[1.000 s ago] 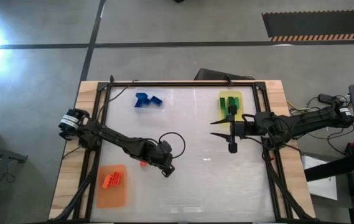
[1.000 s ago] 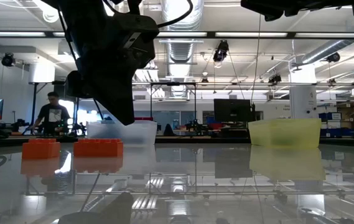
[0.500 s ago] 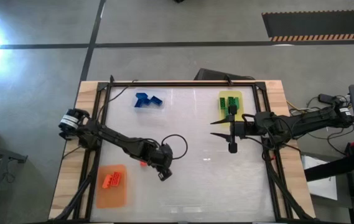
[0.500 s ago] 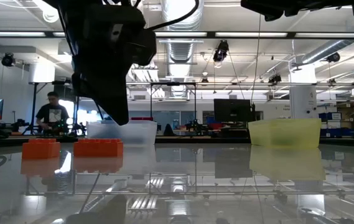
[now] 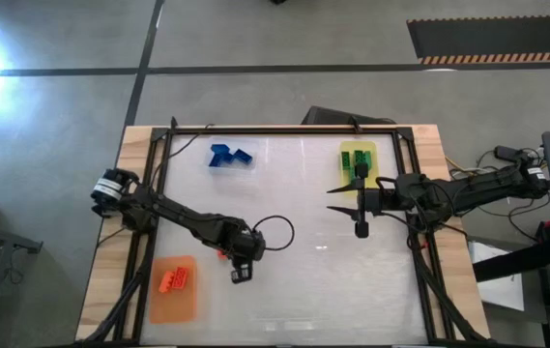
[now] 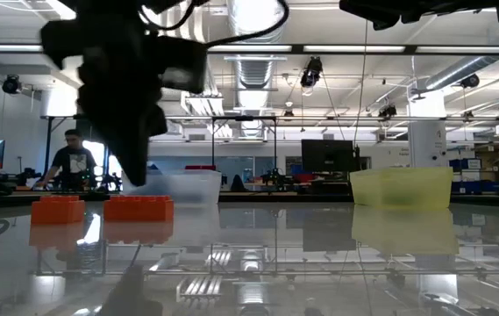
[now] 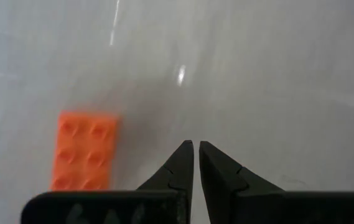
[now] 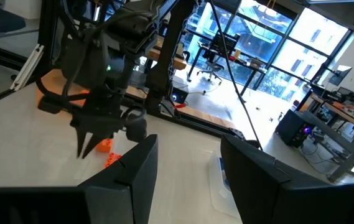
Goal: Sort & place blocks by color
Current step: Put the orange game piece into the orange bin
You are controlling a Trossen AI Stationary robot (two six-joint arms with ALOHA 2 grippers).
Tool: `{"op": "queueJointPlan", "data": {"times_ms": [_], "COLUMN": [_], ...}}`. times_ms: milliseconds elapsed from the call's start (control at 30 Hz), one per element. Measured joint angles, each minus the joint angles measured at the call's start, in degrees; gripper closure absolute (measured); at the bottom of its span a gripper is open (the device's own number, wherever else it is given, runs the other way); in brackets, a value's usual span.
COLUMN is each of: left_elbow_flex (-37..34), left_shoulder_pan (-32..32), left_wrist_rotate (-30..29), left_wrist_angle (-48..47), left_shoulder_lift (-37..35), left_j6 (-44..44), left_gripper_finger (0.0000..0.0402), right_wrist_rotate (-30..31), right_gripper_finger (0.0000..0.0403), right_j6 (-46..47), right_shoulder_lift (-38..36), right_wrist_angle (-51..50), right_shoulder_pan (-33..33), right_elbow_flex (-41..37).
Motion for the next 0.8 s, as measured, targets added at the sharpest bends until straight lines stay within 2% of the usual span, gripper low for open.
{"op": "queueJointPlan", "data": {"times_ms": [100,267,533,667,800], "left_elbow_flex": [-0.31,-1.02,-0.6,-1.26,-2.46], "left_shoulder_pan": [0.03,0.8,0.92,1.01,1.67], "left_wrist_rotate": [-0.03,-1.16,-6.75,-13.44,-14.34], "left_wrist_angle": [-5.41,-8.77,-8.76,-8.72,-7.15], "left_shoulder_lift": [-0.02,-0.02,-0.46,-0.5,-0.51], "left_j6": [3.35,7.1,12.31,12.78,12.45], "left_gripper_finger": [0.0375,0.0328,0.0241,0.0214,0.0199], "right_wrist_rotate": [-0.01,0.01,0.0,0.0,-0.02], "right_gripper_finger": [0.0236,0.0236,0.0236,0.0236,0.0236], "right_j6": [0.0,0.01,-0.01,-0.02,-0.02], "right_shoulder_lift": [0.0,0.0,0.0,0.0,0.0], "right_wrist_angle": [0.0,0.0,-0.12,-0.22,-0.39], "right_shoulder_pan": [0.0,0.0,0.0,0.0,0.0], "right_elbow_flex": [0.0,-0.02,-0.07,-0.07,-0.07]}}
